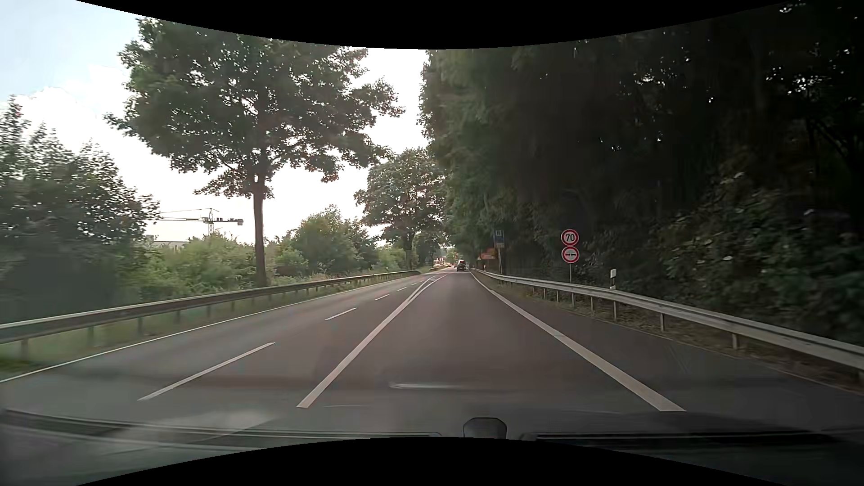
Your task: Follow the waypoints while adhering to traffic rules and regulations
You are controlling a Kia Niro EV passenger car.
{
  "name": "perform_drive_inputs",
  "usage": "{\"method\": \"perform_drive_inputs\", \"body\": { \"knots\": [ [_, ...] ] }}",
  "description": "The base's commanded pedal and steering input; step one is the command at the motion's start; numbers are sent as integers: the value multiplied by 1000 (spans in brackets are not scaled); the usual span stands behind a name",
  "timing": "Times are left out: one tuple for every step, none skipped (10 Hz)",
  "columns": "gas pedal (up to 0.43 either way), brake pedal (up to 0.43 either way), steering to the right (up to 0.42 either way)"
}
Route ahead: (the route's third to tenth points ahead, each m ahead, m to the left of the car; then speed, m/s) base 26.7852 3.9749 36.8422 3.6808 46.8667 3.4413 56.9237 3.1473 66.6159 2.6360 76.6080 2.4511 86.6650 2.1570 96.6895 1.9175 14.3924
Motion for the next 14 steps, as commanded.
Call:
{"method": "perform_drive_inputs", "body": {
  "knots": [
    [220,0,-1],
    [220,0,-1],
    [209,0,0],
    [189,0,1],
    [189,0,1],
    [189,0,1],
    [177,0,2],
    [177,0,3],
    [177,0,4],
    [177,0,3],
    [177,0,3],
    [177,0,3],
    [150,0,3],
    [138,0,3]
  ]
}}
